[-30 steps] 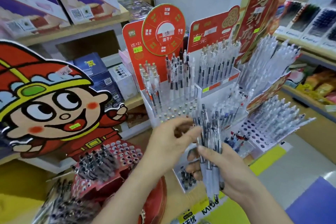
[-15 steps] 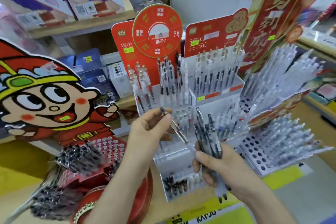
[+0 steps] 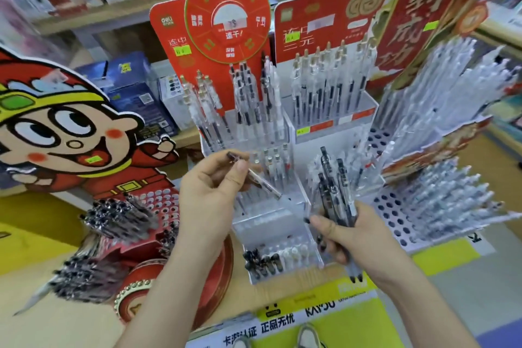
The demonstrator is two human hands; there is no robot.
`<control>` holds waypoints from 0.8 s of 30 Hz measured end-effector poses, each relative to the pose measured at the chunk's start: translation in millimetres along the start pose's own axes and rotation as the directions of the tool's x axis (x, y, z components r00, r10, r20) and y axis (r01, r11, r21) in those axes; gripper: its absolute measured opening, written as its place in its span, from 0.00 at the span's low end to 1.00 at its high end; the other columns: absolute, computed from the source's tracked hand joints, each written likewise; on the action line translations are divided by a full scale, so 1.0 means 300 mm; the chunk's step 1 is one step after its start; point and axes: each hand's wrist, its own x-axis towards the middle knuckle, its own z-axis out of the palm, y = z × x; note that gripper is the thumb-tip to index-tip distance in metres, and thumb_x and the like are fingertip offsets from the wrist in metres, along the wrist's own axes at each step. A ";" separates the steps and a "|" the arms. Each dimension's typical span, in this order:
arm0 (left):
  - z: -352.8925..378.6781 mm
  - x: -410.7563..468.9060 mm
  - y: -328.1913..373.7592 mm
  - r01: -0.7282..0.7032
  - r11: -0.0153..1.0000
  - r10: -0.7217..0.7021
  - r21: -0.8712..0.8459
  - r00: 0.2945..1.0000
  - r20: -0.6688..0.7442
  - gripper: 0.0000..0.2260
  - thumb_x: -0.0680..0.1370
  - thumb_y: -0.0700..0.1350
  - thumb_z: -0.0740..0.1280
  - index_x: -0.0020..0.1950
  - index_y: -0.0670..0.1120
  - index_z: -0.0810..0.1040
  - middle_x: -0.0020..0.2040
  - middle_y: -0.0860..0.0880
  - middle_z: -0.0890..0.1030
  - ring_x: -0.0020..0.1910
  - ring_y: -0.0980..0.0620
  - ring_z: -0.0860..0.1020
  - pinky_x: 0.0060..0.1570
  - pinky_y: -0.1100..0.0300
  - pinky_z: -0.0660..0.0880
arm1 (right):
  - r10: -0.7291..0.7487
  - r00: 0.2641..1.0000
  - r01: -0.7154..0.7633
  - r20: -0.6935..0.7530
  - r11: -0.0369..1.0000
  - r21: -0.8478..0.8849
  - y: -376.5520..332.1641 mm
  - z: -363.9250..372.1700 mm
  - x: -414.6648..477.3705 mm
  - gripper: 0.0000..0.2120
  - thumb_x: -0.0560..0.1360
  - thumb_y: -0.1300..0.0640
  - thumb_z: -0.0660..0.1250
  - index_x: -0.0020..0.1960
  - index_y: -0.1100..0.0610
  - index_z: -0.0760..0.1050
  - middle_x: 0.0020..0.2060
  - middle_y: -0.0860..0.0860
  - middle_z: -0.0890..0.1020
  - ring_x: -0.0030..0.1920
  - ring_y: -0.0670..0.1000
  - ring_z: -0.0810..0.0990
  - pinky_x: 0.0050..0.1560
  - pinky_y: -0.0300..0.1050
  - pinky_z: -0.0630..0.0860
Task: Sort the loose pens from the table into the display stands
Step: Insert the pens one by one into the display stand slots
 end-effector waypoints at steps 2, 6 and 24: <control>-0.039 -0.008 0.007 -0.041 0.997 0.044 0.066 0.998 -0.044 0.04 0.70 0.43 0.71 0.43 0.46 0.81 0.37 0.48 0.85 0.37 0.52 0.82 0.38 0.60 0.80 | 0.015 0.999 -0.015 -0.036 1.000 0.024 0.012 -0.023 -0.006 0.16 0.67 0.50 0.71 0.46 0.61 0.74 0.25 0.55 0.72 0.24 0.51 0.68 0.25 0.42 0.68; -0.079 -0.055 -0.046 -0.007 0.960 0.008 0.280 1.000 -0.001 0.06 0.68 0.40 0.76 0.40 0.48 0.81 0.35 0.49 0.84 0.32 0.55 0.81 0.34 0.65 0.77 | 0.030 0.999 -0.027 -0.023 0.991 0.131 0.045 -0.040 -0.006 0.05 0.77 0.60 0.66 0.50 0.63 0.75 0.31 0.57 0.69 0.23 0.50 0.65 0.24 0.43 0.65; -0.143 -0.128 -0.235 -0.099 0.789 0.079 0.607 0.995 0.060 0.07 0.76 0.42 0.70 0.46 0.55 0.82 0.34 0.62 0.81 0.28 0.63 0.74 0.30 0.71 0.68 | 0.066 0.997 -0.071 0.043 0.989 0.132 0.141 0.053 -0.028 0.08 0.79 0.64 0.64 0.55 0.59 0.78 0.27 0.54 0.71 0.28 0.52 0.70 0.26 0.42 0.69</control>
